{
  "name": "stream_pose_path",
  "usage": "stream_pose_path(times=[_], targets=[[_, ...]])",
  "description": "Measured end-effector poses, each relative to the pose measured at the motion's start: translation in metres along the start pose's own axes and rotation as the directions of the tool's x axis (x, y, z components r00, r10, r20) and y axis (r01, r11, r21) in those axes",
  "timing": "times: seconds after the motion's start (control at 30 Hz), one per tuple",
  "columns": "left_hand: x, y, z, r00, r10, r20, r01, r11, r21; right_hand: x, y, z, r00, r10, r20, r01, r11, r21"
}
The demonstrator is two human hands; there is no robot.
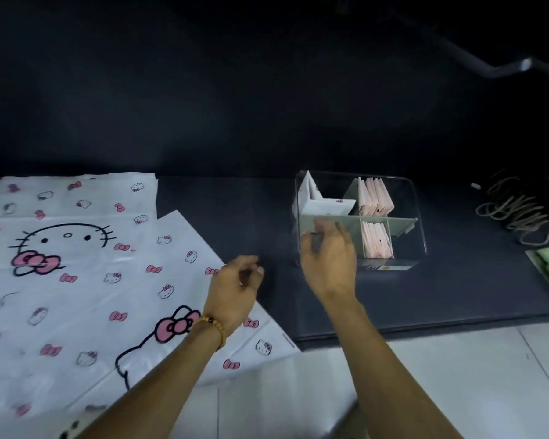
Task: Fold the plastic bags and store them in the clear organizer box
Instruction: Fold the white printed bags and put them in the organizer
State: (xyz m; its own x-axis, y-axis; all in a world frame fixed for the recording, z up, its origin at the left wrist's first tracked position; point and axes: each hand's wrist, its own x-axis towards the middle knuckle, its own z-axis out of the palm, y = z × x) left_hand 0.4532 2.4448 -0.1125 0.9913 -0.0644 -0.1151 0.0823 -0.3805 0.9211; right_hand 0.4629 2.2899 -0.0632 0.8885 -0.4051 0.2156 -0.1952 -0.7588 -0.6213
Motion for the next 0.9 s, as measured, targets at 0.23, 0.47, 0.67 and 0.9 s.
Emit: stream_pose_path(times=[0.23, 0.47, 0.67, 0.9], targets=[[-0.083, -0.045, -0.070, 1.000, 0.022, 0.019, -0.027, 0.928, 0.372, -0.089, -0.011, 0.042, 0.812, 0.262, 0.522, -0.130, 0.952, -0.276], [-0.121, -0.079, -0.101, 0.990, 0.054, 0.133, -0.130, 0.726, 0.675, -0.103, -0.012, 0.063, 0.734, 0.347, 0.584, -0.291, 0.938, -0.190], [-0.103, -0.075, -0.100, 0.985, 0.165, 0.047, -0.153, 0.718, 0.679, -0.084, -0.028, 0.076, 0.700, 0.555, 0.450, -0.713, 0.578, 0.397], [-0.066, -0.083, -0.124, 0.979, 0.019, 0.202, -0.180, 0.542, 0.821, -0.055, -0.065, 0.108, 0.656, 0.507, 0.560, -0.738, 0.586, 0.335]])
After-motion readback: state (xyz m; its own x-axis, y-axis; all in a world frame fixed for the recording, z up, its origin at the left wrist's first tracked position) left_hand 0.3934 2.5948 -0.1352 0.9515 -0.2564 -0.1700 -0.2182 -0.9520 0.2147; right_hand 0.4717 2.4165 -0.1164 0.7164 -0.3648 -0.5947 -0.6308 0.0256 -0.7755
